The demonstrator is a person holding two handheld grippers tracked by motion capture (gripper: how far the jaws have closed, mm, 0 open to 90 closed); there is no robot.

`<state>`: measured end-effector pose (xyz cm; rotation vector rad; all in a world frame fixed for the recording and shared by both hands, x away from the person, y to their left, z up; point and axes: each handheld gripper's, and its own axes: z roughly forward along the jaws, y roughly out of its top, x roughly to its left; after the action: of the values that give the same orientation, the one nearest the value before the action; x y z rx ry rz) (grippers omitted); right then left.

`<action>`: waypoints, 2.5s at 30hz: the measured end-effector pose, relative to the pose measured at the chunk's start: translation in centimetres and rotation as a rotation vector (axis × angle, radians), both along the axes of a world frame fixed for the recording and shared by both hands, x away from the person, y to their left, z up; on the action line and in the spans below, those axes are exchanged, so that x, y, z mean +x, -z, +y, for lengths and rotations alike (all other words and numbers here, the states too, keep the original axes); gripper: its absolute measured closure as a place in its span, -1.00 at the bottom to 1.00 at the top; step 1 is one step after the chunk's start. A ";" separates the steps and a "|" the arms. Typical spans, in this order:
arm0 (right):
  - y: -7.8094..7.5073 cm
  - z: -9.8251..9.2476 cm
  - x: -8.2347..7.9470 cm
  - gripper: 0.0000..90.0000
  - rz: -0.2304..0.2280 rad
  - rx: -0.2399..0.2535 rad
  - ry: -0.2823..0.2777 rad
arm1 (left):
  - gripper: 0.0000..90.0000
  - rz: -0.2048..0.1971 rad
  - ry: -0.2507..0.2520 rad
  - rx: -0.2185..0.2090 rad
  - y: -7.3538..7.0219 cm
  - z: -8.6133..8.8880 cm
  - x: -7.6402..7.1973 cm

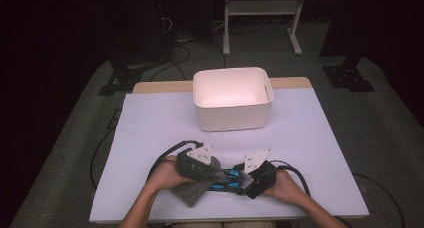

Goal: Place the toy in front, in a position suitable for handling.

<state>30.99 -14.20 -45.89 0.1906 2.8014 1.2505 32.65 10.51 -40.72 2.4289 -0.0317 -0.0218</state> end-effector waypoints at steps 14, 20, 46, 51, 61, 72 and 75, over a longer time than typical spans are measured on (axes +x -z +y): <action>0.0 -0.1 0.0 -0.49 -0.001 -0.001 -0.002 | 0.73 0.027 -0.104 0.016 1.2 4.5 0.6; 0.0 -0.1 0.0 -0.49 0.001 0.000 0.000 | 0.73 0.027 -0.136 0.026 1.4 5.5 0.9; 0.0 0.0 0.0 -0.49 -0.001 0.003 -0.002 | 0.73 0.038 -0.059 0.007 0.6 0.0 2.6; 0.0 0.0 0.0 -0.49 0.002 0.005 0.000 | 0.73 0.042 -0.019 0.006 0.3 -2.2 2.7; 0.0 0.0 0.0 -0.49 0.004 0.004 0.000 | 0.73 0.034 0.059 0.030 0.3 -5.8 2.4; 0.0 0.0 -0.1 -0.49 0.003 0.002 0.001 | 0.73 0.036 0.024 -0.002 0.2 -3.0 1.9; 0.0 0.0 -0.1 -0.49 0.006 0.002 0.003 | 0.73 0.036 0.010 -0.017 0.3 -2.0 1.7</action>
<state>30.90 -14.24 -45.89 0.1998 2.8039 1.2546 34.39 8.50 -40.98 2.4107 -0.0269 -0.0698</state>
